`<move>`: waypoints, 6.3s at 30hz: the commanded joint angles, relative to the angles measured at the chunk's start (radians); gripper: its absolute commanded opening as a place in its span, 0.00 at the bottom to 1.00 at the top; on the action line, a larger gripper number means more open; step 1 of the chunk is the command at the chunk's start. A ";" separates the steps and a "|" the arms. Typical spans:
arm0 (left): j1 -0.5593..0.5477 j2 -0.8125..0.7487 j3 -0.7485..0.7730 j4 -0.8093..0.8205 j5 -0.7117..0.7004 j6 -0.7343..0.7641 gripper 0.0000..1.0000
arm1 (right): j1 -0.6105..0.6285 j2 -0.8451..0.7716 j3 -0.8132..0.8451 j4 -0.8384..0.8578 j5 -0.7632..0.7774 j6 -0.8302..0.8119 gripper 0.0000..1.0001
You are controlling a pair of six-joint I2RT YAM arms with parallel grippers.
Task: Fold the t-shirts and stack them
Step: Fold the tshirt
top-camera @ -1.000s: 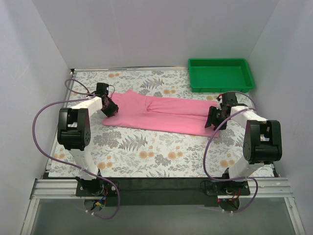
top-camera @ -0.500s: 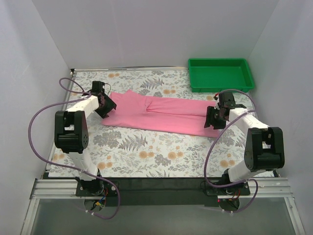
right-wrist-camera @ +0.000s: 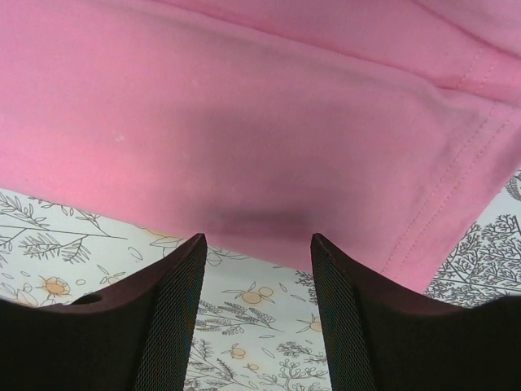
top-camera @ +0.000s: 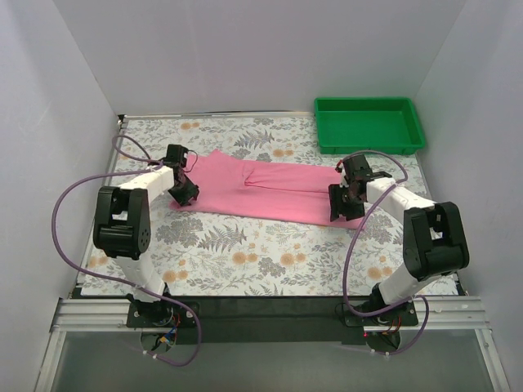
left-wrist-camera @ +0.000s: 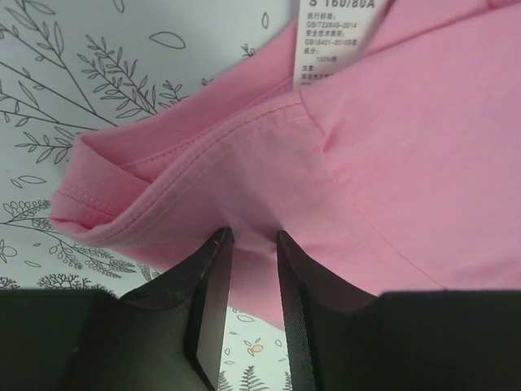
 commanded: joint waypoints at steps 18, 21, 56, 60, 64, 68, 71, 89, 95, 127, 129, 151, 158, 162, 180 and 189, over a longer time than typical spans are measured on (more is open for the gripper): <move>0.091 0.362 0.397 -0.075 -0.101 0.072 0.34 | 0.176 0.144 0.002 -0.193 -0.064 -0.120 0.51; 0.091 0.518 0.625 -0.126 -0.127 0.120 0.36 | 0.288 0.191 0.030 -0.236 -0.110 -0.151 0.51; -0.099 0.386 0.557 -0.016 -0.063 0.157 0.68 | 0.355 0.297 0.249 -0.194 -0.073 -0.278 0.51; -0.104 0.445 0.588 -0.014 -0.081 0.201 0.68 | 0.401 0.256 0.160 -0.197 -0.167 -0.271 0.51; -0.104 0.479 0.614 0.033 -0.057 0.264 0.68 | 0.506 0.230 0.090 -0.193 -0.253 -0.235 0.51; -0.109 0.540 0.684 0.075 -0.020 0.365 0.68 | 0.646 0.273 0.103 -0.181 -0.287 -0.209 0.51; -0.115 0.592 0.759 0.093 -0.013 0.410 0.68 | 0.719 0.309 0.151 -0.173 -0.305 -0.179 0.50; -0.139 -0.059 0.288 0.002 -0.045 0.119 0.98 | 0.710 -0.018 0.150 -0.144 0.021 0.091 0.54; -0.205 -0.500 -0.158 -0.118 0.078 -0.057 0.93 | 0.548 -0.238 -0.039 -0.089 0.058 0.183 0.55; -0.681 -0.681 -0.667 -0.141 0.181 -0.498 0.50 | 0.458 -0.258 -0.335 0.244 -0.164 0.357 0.47; -0.698 -0.655 -0.658 -0.135 0.175 -0.506 0.49 | 0.458 -0.256 -0.340 0.243 -0.176 0.357 0.46; -0.764 -0.535 -0.656 -0.129 0.178 -0.509 0.03 | 0.506 -0.144 -0.400 0.109 -0.127 0.363 0.41; -0.762 -0.548 -0.666 -0.117 0.201 -0.483 0.00 | 0.506 -0.114 -0.423 0.056 -0.104 0.339 0.18; -0.762 -0.554 -0.640 -0.144 0.224 -0.463 0.00 | 0.506 -0.120 -0.395 0.004 -0.121 0.320 0.01; -0.454 -0.500 -0.316 -0.321 0.261 -0.244 0.00 | 0.428 0.064 0.203 -0.312 -0.127 0.153 0.01; -0.268 -0.345 -0.172 -0.187 0.256 -0.144 0.00 | 0.346 0.321 0.592 -0.323 -0.167 0.098 0.01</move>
